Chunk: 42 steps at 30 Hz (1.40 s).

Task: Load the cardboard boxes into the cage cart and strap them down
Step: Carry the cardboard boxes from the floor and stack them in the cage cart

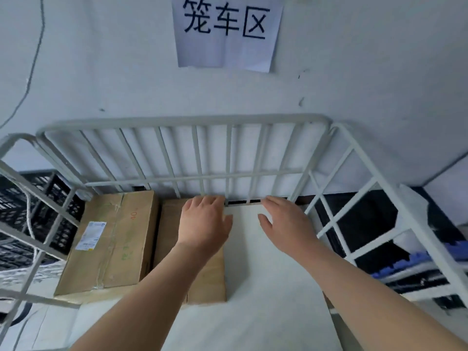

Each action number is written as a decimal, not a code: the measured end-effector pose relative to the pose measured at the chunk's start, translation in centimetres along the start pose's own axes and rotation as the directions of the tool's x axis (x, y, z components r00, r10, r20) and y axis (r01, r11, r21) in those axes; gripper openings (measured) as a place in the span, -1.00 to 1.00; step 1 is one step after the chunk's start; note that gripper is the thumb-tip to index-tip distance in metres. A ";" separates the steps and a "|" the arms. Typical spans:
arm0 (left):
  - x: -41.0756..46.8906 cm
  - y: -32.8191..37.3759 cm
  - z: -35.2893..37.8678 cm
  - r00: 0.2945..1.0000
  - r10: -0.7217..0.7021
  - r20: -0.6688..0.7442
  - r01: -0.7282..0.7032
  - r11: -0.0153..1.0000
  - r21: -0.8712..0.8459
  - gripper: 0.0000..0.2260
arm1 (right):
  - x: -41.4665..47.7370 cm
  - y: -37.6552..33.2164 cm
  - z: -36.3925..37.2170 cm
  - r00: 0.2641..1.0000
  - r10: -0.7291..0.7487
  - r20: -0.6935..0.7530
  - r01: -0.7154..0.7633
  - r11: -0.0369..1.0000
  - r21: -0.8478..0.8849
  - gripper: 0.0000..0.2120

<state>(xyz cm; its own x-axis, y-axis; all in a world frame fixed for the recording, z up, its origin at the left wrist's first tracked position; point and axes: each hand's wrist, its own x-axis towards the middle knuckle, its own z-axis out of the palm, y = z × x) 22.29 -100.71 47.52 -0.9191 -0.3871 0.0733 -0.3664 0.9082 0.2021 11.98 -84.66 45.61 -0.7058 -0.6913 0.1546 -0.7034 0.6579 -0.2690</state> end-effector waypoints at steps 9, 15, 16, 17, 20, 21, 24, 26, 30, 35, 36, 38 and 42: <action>-7.6 10.1 -7.9 0.950 0.311 -0.007 -0.310 0.944 -0.116 -0.62 | -13.4 0.1 -13.3 0.960 0.203 -0.194 -0.218 0.974 -0.055 -0.76; -13.5 16.8 -10.4 0.862 0.507 0.007 -0.499 0.852 -0.160 -0.64 | -25.4 -1.3 -18.8 0.847 0.413 -0.334 -0.451 0.892 -0.040 -0.76; -14.6 18.1 -10.5 0.844 0.537 0.016 -0.527 0.833 -0.168 -0.63 | -27.4 -1.3 -19.4 0.817 0.458 -0.349 -0.500 0.865 -0.035 -0.74; -15.6 19.4 -10.6 0.823 0.568 0.027 -0.555 0.813 -0.175 -0.62 | -29.5 -1.1 -20.0 0.787 0.499 -0.362 -0.545 0.838 -0.032 -0.72; -19.1 24.0 -10.7 0.740 0.670 0.056 -0.650 0.734 -0.196 -0.62 | -35.9 -0.4 -21.5 0.709 0.607 -0.358 -0.667 0.743 -0.063 -0.64; -20.4 25.6 -10.7 0.710 0.701 0.062 -0.680 0.706 -0.201 -0.63 | -38.2 -0.2 -21.9 0.685 0.631 -0.363 -0.696 0.714 -0.073 -0.65; -24.4 30.6 -10.1 0.611 0.786 0.093 -0.761 0.616 -0.205 -0.63 | -45.4 0.2 -23.1 0.584 0.712 -0.390 -0.782 0.622 -0.035 -0.71; -27.3 34.1 -9.3 0.536 0.835 0.121 -0.812 0.549 -0.198 -0.62 | -50.2 0.4 -23.6 0.492 0.766 -0.413 -0.844 0.537 -0.008 -0.76; -34.1 41.4 -7.5 0.394 0.905 0.161 -0.882 0.422 -0.212 -0.61 | -59.8 0.9 -24.4 0.306 0.818 -0.487 -0.925 0.376 0.050 -0.81; -43.5 50.4 -4.8 0.218 0.954 0.206 -0.929 0.268 -0.254 -0.56 | -72.3 2.3 -24.8 0.125 0.883 -0.453 -0.976 0.191 0.103 -0.76; -45.3 52.0 -4.1 0.185 0.959 0.213 -0.936 0.238 -0.259 -0.57 | -74.6 2.5 -24.8 0.090 0.895 -0.436 -0.979 0.159 0.125 -0.68; -48.8 55.0 -3.0 0.128 0.966 0.226 -0.945 0.188 -0.267 -0.58 | -79.2 2.9 -24.7 0.021 0.911 -0.412 -0.983 0.094 0.159 -0.63; -55.0 60.3 -0.5 0.019 0.966 0.259 -0.952 0.097 -0.289 -0.58 | -87.5 3.6 -24.2 -0.109 0.910 -0.399 -0.982 -0.036 0.184 -0.71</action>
<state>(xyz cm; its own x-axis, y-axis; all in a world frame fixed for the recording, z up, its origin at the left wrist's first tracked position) 50.79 -24.76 56.20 -0.4092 0.9107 -0.0565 0.8817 0.4106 0.2323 69.17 -14.53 54.07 -0.5973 0.7933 0.1178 0.7343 0.6000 -0.3174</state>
